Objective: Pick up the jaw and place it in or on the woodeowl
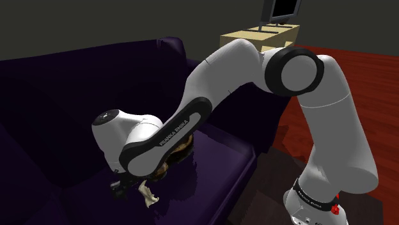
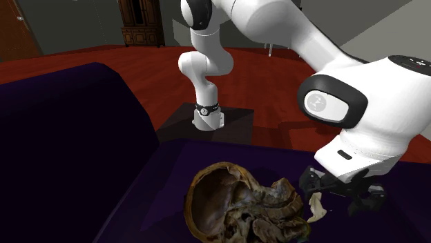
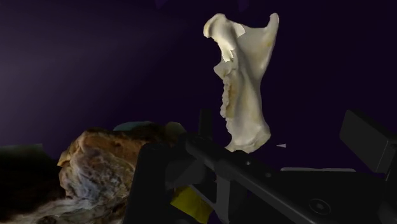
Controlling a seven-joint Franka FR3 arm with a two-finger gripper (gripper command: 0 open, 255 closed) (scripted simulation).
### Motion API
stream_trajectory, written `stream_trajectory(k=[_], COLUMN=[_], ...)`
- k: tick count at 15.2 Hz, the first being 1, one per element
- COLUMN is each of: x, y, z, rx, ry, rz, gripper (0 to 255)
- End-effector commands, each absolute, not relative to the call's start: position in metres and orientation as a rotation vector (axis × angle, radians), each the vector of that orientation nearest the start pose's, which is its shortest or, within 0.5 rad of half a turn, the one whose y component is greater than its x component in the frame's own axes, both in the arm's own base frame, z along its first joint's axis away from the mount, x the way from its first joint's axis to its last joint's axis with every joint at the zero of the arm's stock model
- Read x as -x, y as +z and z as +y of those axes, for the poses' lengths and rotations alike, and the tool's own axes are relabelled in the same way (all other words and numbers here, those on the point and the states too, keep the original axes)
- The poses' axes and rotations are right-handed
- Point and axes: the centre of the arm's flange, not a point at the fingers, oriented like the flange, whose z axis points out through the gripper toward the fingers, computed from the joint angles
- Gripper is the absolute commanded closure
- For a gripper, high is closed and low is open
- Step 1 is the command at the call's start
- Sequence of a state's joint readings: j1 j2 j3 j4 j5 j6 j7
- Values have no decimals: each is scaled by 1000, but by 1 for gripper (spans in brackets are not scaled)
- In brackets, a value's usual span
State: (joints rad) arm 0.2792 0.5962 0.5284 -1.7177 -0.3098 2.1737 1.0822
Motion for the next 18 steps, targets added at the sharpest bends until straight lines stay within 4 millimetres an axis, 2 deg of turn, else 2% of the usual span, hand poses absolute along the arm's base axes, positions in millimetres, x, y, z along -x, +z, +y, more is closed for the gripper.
stream_trajectory(k=[1,4,5,14,15,18], x=[-491,-491,-491,-492,-492,-474], y=[275,275,275,277,277,296], z=[445,445,445,447,447,509], rx=[3143,3143,3143,3140,3140,3507], ry=[91,91,91,85,85,144], rz=[252,252,252,251,251,211], gripper=[0,0,255,255,0,0])
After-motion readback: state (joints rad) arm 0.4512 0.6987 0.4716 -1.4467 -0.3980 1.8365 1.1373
